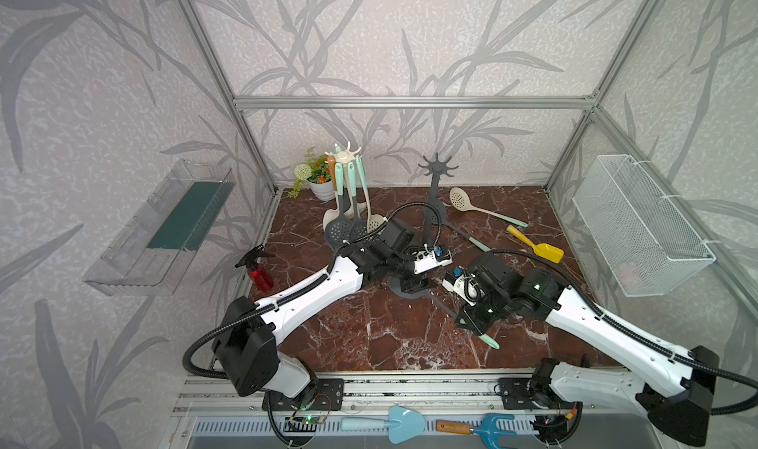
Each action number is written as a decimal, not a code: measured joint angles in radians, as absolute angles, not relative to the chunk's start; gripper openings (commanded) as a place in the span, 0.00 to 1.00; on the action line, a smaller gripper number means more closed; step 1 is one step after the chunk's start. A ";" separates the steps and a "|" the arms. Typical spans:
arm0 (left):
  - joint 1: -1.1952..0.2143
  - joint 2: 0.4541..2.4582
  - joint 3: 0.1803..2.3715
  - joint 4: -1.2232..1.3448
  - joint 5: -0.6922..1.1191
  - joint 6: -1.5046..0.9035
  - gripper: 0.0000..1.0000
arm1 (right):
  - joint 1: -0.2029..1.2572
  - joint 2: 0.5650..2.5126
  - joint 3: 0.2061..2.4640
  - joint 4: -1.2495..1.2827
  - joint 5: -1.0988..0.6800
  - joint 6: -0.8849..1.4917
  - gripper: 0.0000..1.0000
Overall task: Hang the skimmer on the kitchen utensil rack
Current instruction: Pick up the skimmer from the center of the board.
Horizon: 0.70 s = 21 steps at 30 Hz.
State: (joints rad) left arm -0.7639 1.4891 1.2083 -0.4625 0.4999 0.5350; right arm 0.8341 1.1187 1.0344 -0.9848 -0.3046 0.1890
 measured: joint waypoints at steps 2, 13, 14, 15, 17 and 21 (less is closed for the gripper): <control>-0.764 1.499 1.208 -0.468 0.499 0.522 0.54 | 0.834 1.108 1.035 -0.973 -0.306 0.189 0.00; -0.739 1.501 1.200 -0.475 0.499 0.463 0.52 | 0.834 1.078 1.036 -0.921 -0.270 0.187 0.00; -0.737 1.501 1.200 -0.476 0.499 0.459 0.52 | 0.834 1.078 1.037 -0.915 -0.266 0.187 0.00; -0.735 1.501 1.198 -0.476 0.499 0.456 0.52 | 0.833 1.078 1.037 -0.908 -0.263 0.187 0.00; -0.729 1.501 1.193 -0.478 0.499 0.452 0.52 | 0.828 1.078 1.038 -0.894 -0.262 0.186 0.00; -0.723 1.501 1.188 -0.482 0.499 0.452 0.53 | 0.805 1.077 1.039 -0.867 -0.273 0.184 0.00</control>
